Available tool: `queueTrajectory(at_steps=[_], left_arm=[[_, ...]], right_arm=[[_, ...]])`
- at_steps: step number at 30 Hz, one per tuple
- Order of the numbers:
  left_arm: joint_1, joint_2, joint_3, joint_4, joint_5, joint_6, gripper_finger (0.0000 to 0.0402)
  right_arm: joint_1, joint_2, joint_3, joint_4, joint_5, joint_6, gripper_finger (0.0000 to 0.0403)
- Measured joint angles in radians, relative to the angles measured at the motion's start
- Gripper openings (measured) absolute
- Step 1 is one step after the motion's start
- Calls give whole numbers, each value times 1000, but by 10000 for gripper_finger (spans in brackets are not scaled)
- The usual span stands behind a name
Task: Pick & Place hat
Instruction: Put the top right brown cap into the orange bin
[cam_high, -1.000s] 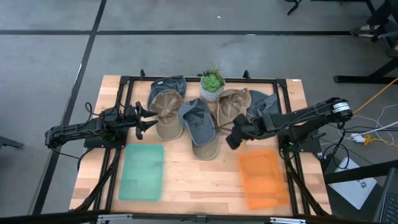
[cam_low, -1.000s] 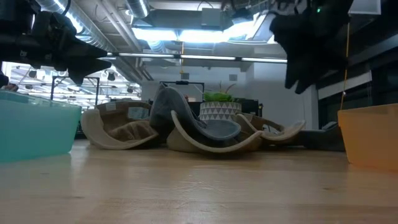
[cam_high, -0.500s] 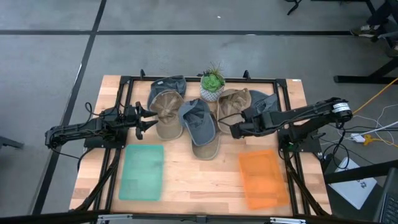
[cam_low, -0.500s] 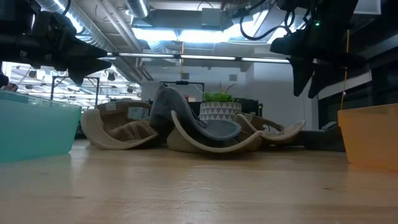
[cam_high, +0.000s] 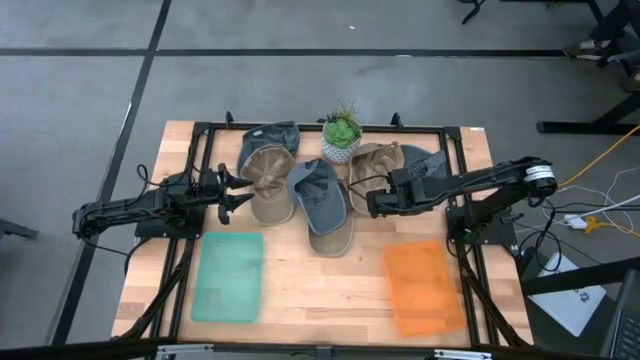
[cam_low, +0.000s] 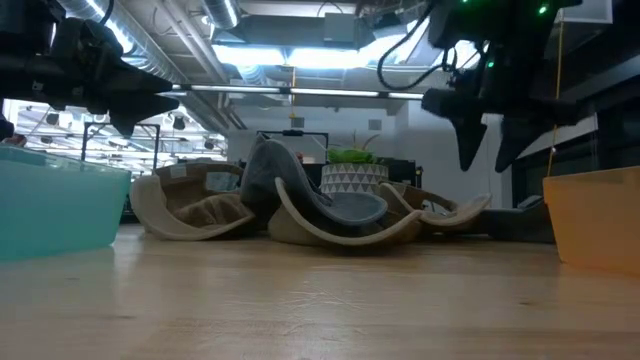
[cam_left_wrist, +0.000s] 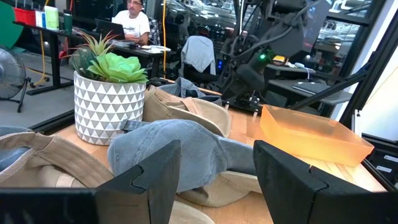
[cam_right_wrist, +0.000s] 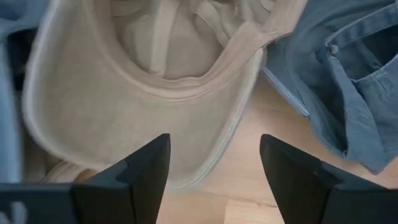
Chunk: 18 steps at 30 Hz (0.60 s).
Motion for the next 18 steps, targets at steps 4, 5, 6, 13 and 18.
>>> queueTrajectory(at_steps=[4, 5, 6, 13, 18], left_arm=[[0, 0, 0, 0, 0, 0, 198], [0, 0, 0, 0, 0, 0, 198], [0, 0, 0, 0, 0, 0, 198], [0, 0, 0, 0, 0, 0, 198], [0, 0, 0, 0, 0, 0, 198]], right_arm=[[-31, 24, -43, 63, -23, 12, 248], [-38, 25, -66, 100, -35, 11, 248], [-45, 25, -93, 138, -51, 8, 248], [-73, 15, -264, 410, -82, -13, 248], [-77, 15, -316, 570, -53, -104, 220]])
